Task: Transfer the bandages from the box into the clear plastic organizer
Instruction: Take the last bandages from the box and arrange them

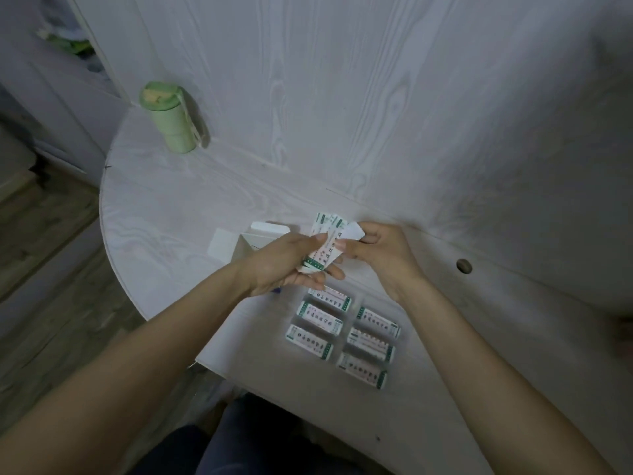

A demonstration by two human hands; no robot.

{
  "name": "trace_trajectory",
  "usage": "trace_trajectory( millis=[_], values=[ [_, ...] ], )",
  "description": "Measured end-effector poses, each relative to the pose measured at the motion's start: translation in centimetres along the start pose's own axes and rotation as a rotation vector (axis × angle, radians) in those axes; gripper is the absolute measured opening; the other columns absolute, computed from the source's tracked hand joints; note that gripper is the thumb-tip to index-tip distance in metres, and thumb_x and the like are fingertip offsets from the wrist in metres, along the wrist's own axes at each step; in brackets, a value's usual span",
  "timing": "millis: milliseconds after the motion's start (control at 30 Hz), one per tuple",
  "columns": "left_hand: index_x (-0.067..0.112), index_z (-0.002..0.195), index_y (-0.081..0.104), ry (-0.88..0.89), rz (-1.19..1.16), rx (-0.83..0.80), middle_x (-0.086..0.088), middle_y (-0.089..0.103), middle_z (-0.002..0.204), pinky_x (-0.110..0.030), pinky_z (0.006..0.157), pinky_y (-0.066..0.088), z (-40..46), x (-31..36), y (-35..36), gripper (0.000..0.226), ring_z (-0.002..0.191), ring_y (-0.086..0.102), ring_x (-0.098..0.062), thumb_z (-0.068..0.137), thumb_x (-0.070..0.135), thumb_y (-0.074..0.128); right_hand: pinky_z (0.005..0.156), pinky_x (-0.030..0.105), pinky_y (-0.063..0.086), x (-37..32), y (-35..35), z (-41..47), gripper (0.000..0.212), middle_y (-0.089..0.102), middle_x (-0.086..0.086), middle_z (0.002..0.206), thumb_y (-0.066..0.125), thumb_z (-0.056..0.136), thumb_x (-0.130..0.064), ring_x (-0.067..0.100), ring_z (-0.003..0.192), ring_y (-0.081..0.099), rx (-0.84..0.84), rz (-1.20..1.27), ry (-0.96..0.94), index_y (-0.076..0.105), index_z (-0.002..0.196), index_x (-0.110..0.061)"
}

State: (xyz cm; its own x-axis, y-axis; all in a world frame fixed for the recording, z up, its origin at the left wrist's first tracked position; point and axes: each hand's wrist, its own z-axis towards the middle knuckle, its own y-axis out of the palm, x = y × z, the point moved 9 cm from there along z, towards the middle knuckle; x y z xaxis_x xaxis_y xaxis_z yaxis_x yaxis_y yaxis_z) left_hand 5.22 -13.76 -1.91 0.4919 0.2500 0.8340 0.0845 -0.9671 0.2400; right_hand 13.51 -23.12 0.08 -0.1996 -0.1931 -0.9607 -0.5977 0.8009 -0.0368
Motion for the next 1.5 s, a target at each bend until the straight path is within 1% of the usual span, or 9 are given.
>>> trace_trajectory(
  millis=[100, 267, 367, 467, 633, 900, 1100, 1300, 1500],
  values=[
    [0.003, 0.108, 0.062, 0.015, -0.014, 0.040, -0.019, 0.071, 0.096, -0.026, 0.072, 0.059, 0.3, -0.5, 0.7, 0.029, 0.083, 0.071, -0.022, 0.099, 0.024, 0.042, 0.068, 0.016, 0.051, 1.1, -1.1, -0.5, 0.021, 0.073, 0.005, 0.091, 0.068, 0.079, 0.008, 0.006, 0.078, 0.066, 0.015, -0.007, 0.022, 0.071, 0.095, -0.006],
    [0.004, 0.103, 0.063, 0.099, 0.005, 0.187, -0.015, 0.072, 0.083, -0.023, 0.064, 0.058, 0.8, -0.6, 1.4, 0.015, 0.071, 0.071, -0.019, 0.094, 0.010, 0.053, 0.086, 0.025, 0.054, 1.7, -1.6, -1.4, 0.017, 0.072, 0.011, 0.100, 0.062, 0.086, 0.002, 0.017, 0.094, 0.067, -0.017, 0.122, 0.028, 0.069, 0.101, -0.003],
    [0.005, 0.100, 0.064, 0.116, 0.019, 0.230, -0.016, 0.072, 0.083, -0.023, 0.059, 0.057, 1.0, -0.6, 1.8, 0.011, 0.066, 0.071, -0.018, 0.092, 0.007, 0.056, 0.080, 0.023, 0.054, 2.1, -1.8, -1.9, 0.012, 0.072, 0.009, 0.095, 0.056, 0.092, -0.005, 0.017, 0.090, 0.068, -0.044, 0.261, 0.074, 0.066, 0.095, 0.000],
    [0.007, 0.101, 0.064, 0.120, 0.017, 0.207, -0.014, 0.073, 0.084, -0.022, 0.057, 0.056, 1.2, -0.6, 2.6, 0.013, 0.066, 0.071, -0.020, 0.089, 0.005, 0.059, 0.077, 0.026, 0.055, 2.6, -2.9, -1.9, 0.017, 0.072, 0.009, 0.099, 0.067, 0.086, -0.013, 0.020, 0.092, 0.068, 0.036, 0.055, 0.057, 0.069, 0.101, -0.005],
    [0.007, 0.108, 0.063, 0.116, -0.017, 0.190, -0.011, 0.074, 0.090, -0.022, 0.059, 0.057, 1.3, -0.8, 3.2, 0.019, 0.075, 0.072, -0.025, 0.091, 0.015, 0.058, 0.059, 0.017, 0.049, 2.8, -5.0, -2.0, 0.020, 0.073, 0.004, 0.090, 0.074, 0.079, -0.005, 0.010, 0.075, 0.066, 0.180, 0.024, 0.068, 0.070, 0.095, -0.017],
    [0.005, 0.110, 0.062, 0.069, 0.005, 0.285, -0.008, 0.073, 0.093, -0.029, 0.069, 0.060, 1.7, -1.3, 2.9, 0.021, 0.078, 0.072, -0.023, 0.091, 0.013, 0.059, 0.063, 0.014, 0.050, 3.6, -6.0, -2.5, 0.034, 0.072, 0.007, 0.095, 0.074, 0.078, -0.002, 0.009, 0.080, 0.068, 0.198, 0.055, 0.075, 0.066, 0.110, -0.005],
    [0.005, 0.103, 0.066, 0.053, 0.017, 0.348, -0.012, 0.072, 0.096, -0.036, 0.072, 0.059, 1.9, -1.5, 2.4, 0.020, 0.082, 0.071, -0.025, 0.083, 0.007, 0.067, 0.062, 0.014, 0.051, 3.7, -5.9, -2.5, 0.028, 0.072, 0.004, 0.092, 0.075, 0.076, -0.001, 0.002, 0.073, 0.069, 0.173, 0.072, 0.085, 0.067, 0.102, -0.007],
    [0.006, 0.104, 0.065, 0.047, 0.010, 0.375, -0.004, 0.071, 0.089, -0.025, 0.060, 0.059, 1.8, -1.8, 2.4, 0.023, 0.070, 0.070, -0.012, 0.081, 0.008, 0.069, 0.046, 0.013, 0.041, 4.5, -6.2, -3.3, 0.013, 0.072, -0.004, 0.076, 0.076, 0.077, -0.009, 0.002, 0.053, 0.061, 0.184, -0.022, 0.154, 0.070, 0.089, -0.012],
    [0.003, 0.098, 0.062, -0.017, -0.061, 0.404, -0.011, 0.071, 0.087, -0.027, 0.059, 0.059, 1.8, -2.7, 2.5, 0.014, 0.068, 0.071, -0.019, 0.086, -0.002, 0.061, 0.057, 0.017, 0.047, 4.8, -6.7, -3.6, 0.008, 0.068, 0.007, 0.074, 0.071, 0.080, -0.001, 0.008, 0.055, 0.055, 0.157, 0.179, 0.099, 0.069, 0.087, -0.003]
  ],
)
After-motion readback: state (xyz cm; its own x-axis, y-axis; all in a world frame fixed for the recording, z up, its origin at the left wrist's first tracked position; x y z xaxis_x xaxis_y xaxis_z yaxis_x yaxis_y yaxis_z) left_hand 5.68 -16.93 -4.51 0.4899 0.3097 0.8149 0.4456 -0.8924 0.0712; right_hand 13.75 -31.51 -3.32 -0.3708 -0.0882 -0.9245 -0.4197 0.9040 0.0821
